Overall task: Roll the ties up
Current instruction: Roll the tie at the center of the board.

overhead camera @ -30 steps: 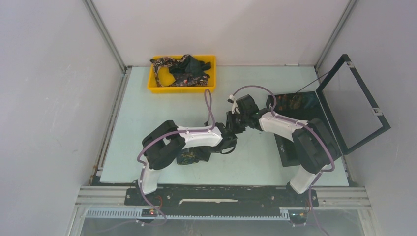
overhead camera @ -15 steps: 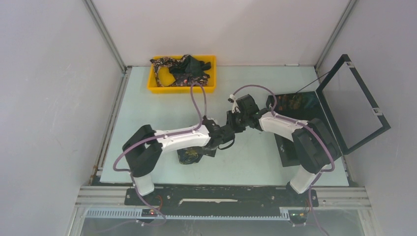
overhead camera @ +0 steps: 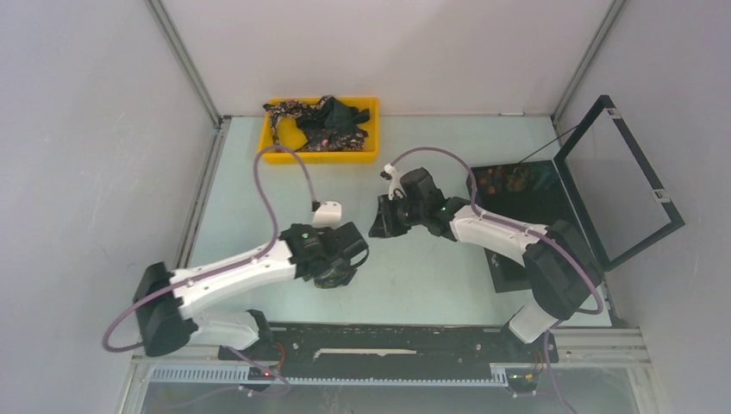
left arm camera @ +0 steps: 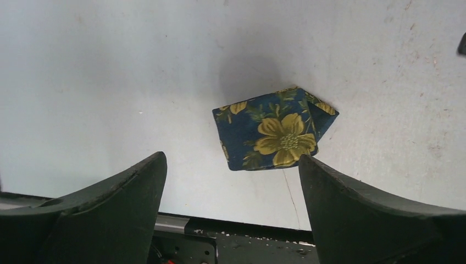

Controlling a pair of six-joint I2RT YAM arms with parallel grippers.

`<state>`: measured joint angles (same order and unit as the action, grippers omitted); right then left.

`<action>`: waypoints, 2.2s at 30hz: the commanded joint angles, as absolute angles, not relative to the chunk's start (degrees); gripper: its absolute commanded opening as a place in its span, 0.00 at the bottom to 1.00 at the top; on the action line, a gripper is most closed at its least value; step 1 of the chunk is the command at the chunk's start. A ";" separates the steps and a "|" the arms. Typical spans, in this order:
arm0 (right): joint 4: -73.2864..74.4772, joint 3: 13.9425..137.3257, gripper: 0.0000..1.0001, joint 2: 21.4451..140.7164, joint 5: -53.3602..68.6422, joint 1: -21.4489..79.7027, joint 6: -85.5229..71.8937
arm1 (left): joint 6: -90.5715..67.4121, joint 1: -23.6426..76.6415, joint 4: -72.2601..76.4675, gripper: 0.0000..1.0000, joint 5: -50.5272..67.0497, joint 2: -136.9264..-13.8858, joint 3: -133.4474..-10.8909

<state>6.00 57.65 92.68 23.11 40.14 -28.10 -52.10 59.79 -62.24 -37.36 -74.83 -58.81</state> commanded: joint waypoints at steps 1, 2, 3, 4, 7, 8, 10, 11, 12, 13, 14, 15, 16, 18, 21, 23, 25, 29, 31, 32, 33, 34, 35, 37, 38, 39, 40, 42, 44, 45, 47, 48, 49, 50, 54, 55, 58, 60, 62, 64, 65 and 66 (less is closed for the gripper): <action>0.55 58.71 0.22 90.49 26.43 43.19 -30.88 | -53.12 57.77 -56.50 0.94 -39.49 -63.65 -52.46; 0.60 59.57 0.22 90.96 26.80 43.99 -31.07 | -52.77 56.86 -54.91 0.93 -38.42 -61.01 -50.49; 0.59 60.65 0.22 91.61 27.15 44.89 -31.17 | -52.49 55.86 -53.17 0.92 -37.48 -58.58 -48.53; 0.72 61.72 0.22 92.31 27.61 45.70 -31.38 | -52.14 54.84 -51.53 0.92 -36.25 -56.12 -46.52; 0.61 64.10 0.22 94.66 29.21 47.71 -32.89 | -51.28 51.74 -48.32 0.90 -33.40 -49.95 -41.74; -0.87 64.76 0.22 95.49 29.68 48.32 -33.48 | -51.25 50.86 -47.71 0.90 -32.84 -48.20 -40.60; -1.65 66.28 0.22 97.27 29.99 49.72 -34.27 | -51.41 49.37 -47.22 0.89 -32.21 -45.17 -38.53; -1.62 67.26 0.22 98.16 30.04 50.37 -34.42 | -51.41 48.57 -46.88 0.89 -31.77 -43.84 -37.56; -1.44 68.18 0.22 99.16 30.11 51.01 -34.60 | -51.34 47.69 -46.47 0.89 -31.15 -42.77 -36.24; -1.22 69.11 0.22 100.14 30.28 51.56 -34.65 | -51.14 46.82 -45.71 0.89 -30.48 -41.58 -35.42; -1.09 69.81 0.22 100.98 30.37 52.10 -34.89 | -50.89 45.73 -45.06 0.88 -29.27 -40.66 -34.66; -1.18 70.25 0.22 101.82 30.48 52.46 -35.20 | -50.73 45.04 -44.63 0.88 -28.66 -39.94 -34.04; -1.34 70.49 0.22 102.40 30.49 52.70 -35.52 | -50.65 44.68 -44.31 0.88 -28.17 -39.13 -33.56; -1.29 70.70 0.22 103.41 30.54 53.02 -35.76 | -50.38 44.06 -43.62 0.88 -27.39 -38.01 -32.59; -0.34 70.69 0.22 104.32 30.06 53.29 -35.58 | -50.07 43.40 -42.70 0.88 -26.38 -37.19 -31.41; 1.68 70.70 0.22 104.78 29.45 53.60 -34.97 | -49.86 43.24 -42.02 0.88 -25.91 -37.22 -30.85; 2.83 70.67 0.21 105.51 29.23 54.13 -34.37 | -49.69 43.12 -41.40 0.87 -25.44 -37.39 -30.47; 5.15 70.69 0.20 107.43 27.93 54.87 -33.11 | -49.44 43.10 -40.67 0.87 -25.09 -37.45 -30.03; 5.50 70.40 0.20 108.27 27.69 55.17 -32.85 | -49.27 42.99 -39.95 0.86 -24.73 -37.36 -29.66; 5.39 70.14 0.20 108.58 27.64 55.19 -32.87 | -49.17 42.99 -39.60 0.86 -24.50 -37.35 -29.44; 5.41 69.87 0.20 108.79 27.42 55.18 -32.79 | -49.14 43.01 -39.30 0.86 -24.31 -37.41 -29.26; 5.59 69.66 0.20 108.91 26.98 55.16 -32.64 | -49.05 42.95 -39.10 0.86 -24.17 -37.50 -29.08; 5.89 69.35 0.19 108.92 26.41 55.15 -32.47 | -48.97 42.90 -38.87 0.86 -24.05 -37.60 -28.96; 6.72 68.61 0.19 108.81 25.35 55.17 -32.06 | -48.80 42.82 -38.06 0.86 -23.71 -37.77 -28.39; 7.03 68.29 0.19 108.73 25.05 55.16 -31.88 | -48.72 42.76 -37.58 0.85 -23.42 -37.83 -28.21; 7.42 68.07 0.19 108.80 24.85 55.19 -31.74 | -48.65 42.68 -36.91 0.85 -23.07 -37.87 -27.77; 7.74 67.85 0.19 108.81 24.79 55.19 -31.61 | -48.54 42.64 -36.23 0.85 -22.65 -38.00 -27.43; 8.28 67.77 0.19 108.62 24.83 55.19 -31.32 | -48.28 42.54 -34.86 0.85 -21.75 -38.35 -26.98; 8.33 67.83 0.21 107.90 25.22 55.11 -30.98 | -48.08 42.52 -33.81 0.84 -21.23 -38.78 -26.66; 8.16 67.84 0.24 107.14 25.81 54.96 -30.79 | -47.96 42.40 -33.34 0.84 -21.01 -39.03 -26.45; 7.60 67.85 0.29 105.93 27.51 54.60 -30.60 | -47.82 42.35 -32.68 0.83 -20.82 -39.42 -26.28; 7.42 67.79 0.33 105.46 28.31 54.25 -30.59 | -47.77 42.22 -32.52 0.83 -20.67 -39.52 -26.20; 7.48 67.84 0.36 104.90 28.86 53.86 -30.59 | -47.73 42.20 -32.38 0.83 -20.60 -39.55 -26.12; 7.63 67.84 0.38 104.33 29.17 53.39 -30.52 | -47.79 42.24 -32.37 0.84 -20.59 -39.48 -25.92; 8.59 67.83 0.41 103.24 29.73 51.84 -29.78 | -48.22 41.98 -31.16 0.91 -19.55 -38.10 -24.41; 8.92 67.85 0.41 103.07 29.82 51.62 -29.65 | -48.39 41.94 -30.70 0.92 -19.13 -37.63 -23.95; 9.78 67.85 0.41 102.91 29.64 51.09 -29.12 | -48.77 41.44 -28.96 0.94 -17.59 -36.35 -22.42; 9.41 67.59 0.42 103.00 29.95 50.82 -29.33 | -48.99 41.11 -27.68 0.94 -16.63 -35.97 -21.64; 9.42 67.38 0.45 103.29 30.12 50.57 -29.61 | -49.04 40.56 -26.39 0.94 -15.69 -35.86 -20.60; 9.23 66.81 0.48 103.28 30.11 50.24 -29.75 | -49.04 39.88 -24.74 0.94 -14.08 -35.95 -19.52; 9.06 66.34 0.50 103.21 30.01 50.13 -29.87 | -49.04 39.56 -23.83 0.95 -13.46 -35.87 -18.91; 8.68 65.75 0.52 103.19 30.11 49.99 -30.14 | -49.12 39.17 -22.96 0.94 -12.73 -35.86 -18.30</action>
<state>9.30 67.05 105.62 29.23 50.43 -30.35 -49.06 40.62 -28.29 -15.99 -36.34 -19.86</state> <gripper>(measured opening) 0.487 0.943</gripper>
